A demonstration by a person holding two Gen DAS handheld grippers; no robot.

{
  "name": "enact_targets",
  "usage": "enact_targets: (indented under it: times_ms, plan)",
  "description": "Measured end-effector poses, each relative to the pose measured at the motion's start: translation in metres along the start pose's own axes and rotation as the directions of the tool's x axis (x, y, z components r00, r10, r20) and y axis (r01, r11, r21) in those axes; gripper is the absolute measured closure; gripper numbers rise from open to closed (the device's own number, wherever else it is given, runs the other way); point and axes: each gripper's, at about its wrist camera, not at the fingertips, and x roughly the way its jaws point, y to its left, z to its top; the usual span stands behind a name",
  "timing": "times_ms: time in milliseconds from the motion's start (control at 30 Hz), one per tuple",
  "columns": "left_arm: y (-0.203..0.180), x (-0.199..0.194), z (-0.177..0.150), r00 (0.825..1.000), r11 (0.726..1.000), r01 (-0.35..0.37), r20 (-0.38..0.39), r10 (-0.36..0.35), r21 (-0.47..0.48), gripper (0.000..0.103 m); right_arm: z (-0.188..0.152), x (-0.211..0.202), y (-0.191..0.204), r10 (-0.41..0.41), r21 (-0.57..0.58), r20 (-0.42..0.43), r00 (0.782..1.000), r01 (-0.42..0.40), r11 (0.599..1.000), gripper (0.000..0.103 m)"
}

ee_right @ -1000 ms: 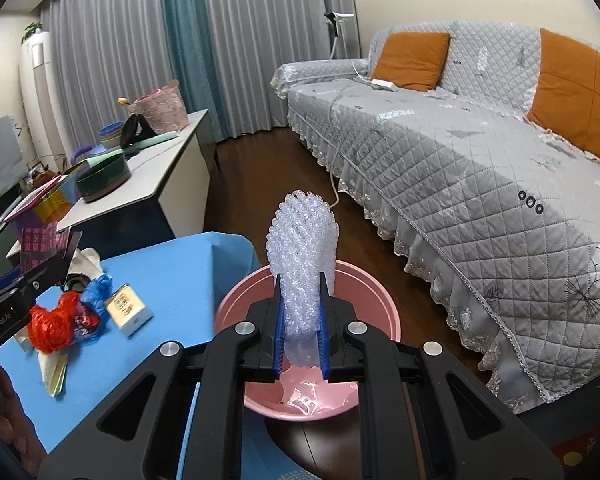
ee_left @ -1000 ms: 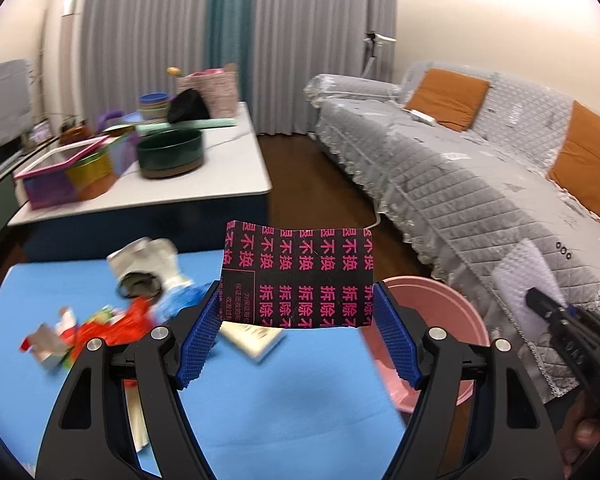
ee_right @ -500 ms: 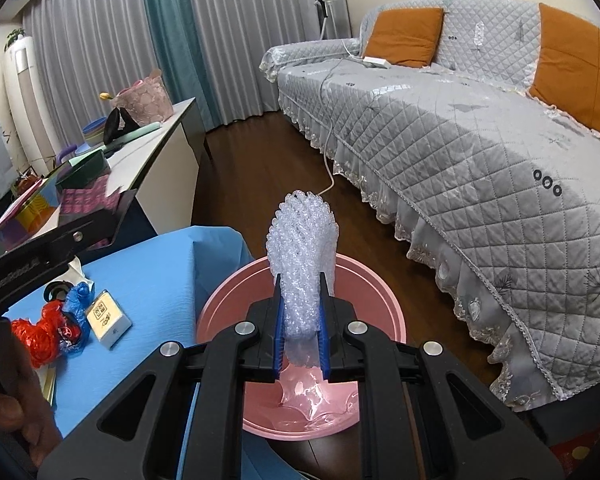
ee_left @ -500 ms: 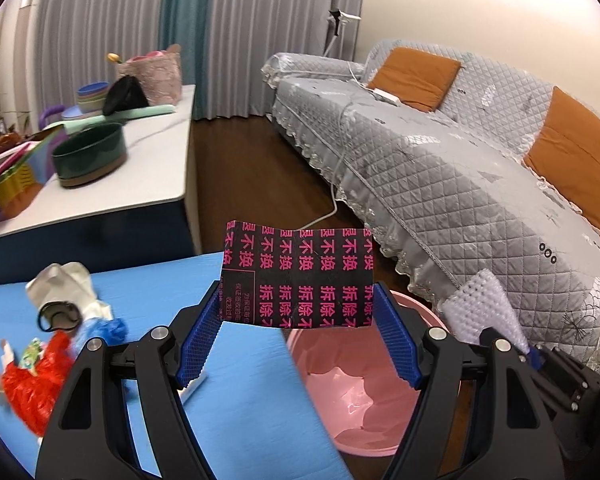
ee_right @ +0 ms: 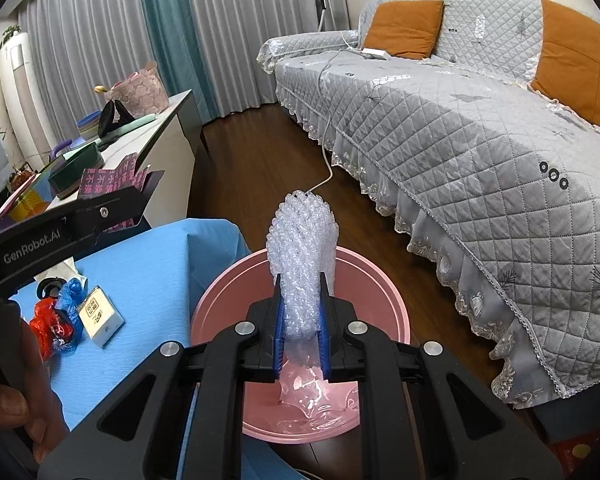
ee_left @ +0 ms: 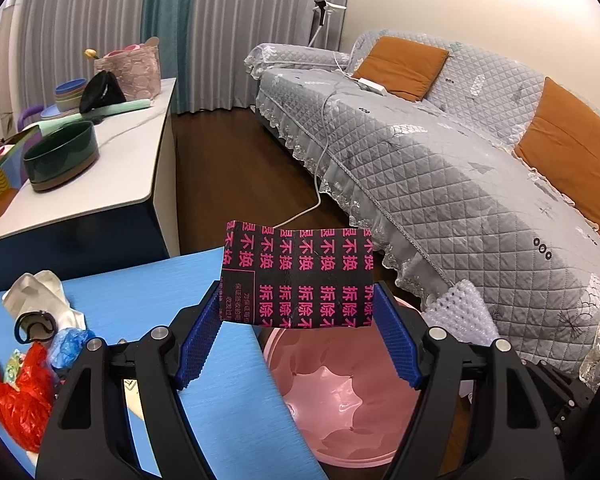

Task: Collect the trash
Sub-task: 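Open the right tool and left tool to drop items into the bin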

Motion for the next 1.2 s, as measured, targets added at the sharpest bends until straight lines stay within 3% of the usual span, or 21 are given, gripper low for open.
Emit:
enact_targets:
  times_ms: [167,300,700,1200]
  plan:
    - [-0.002,0.000,0.001,1.000,1.000,0.019,-0.009,-0.019,0.009,0.031,0.000,0.001,0.001,-0.006,0.002,-0.002,1.000,0.006,1.000,0.085]
    - [-0.003,0.001,0.003,1.000,1.000,0.018,-0.014,-0.017,0.007,0.020,-0.001,0.002,-0.001,-0.034,0.002,-0.003,0.999,0.034,0.999,0.051]
    - [0.010,-0.023,0.002,1.000,1.000,-0.013,0.010,0.013,-0.015,0.020,0.001,-0.004,-0.003,-0.033,0.029,0.015,0.999,0.033,0.999,0.050]
    - [0.059,-0.104,-0.016,0.991,0.992,-0.100,0.079,0.106,-0.073,0.021,-0.002,-0.036,0.039,0.037,-0.056,0.097,0.995,-0.032,0.998,0.051]
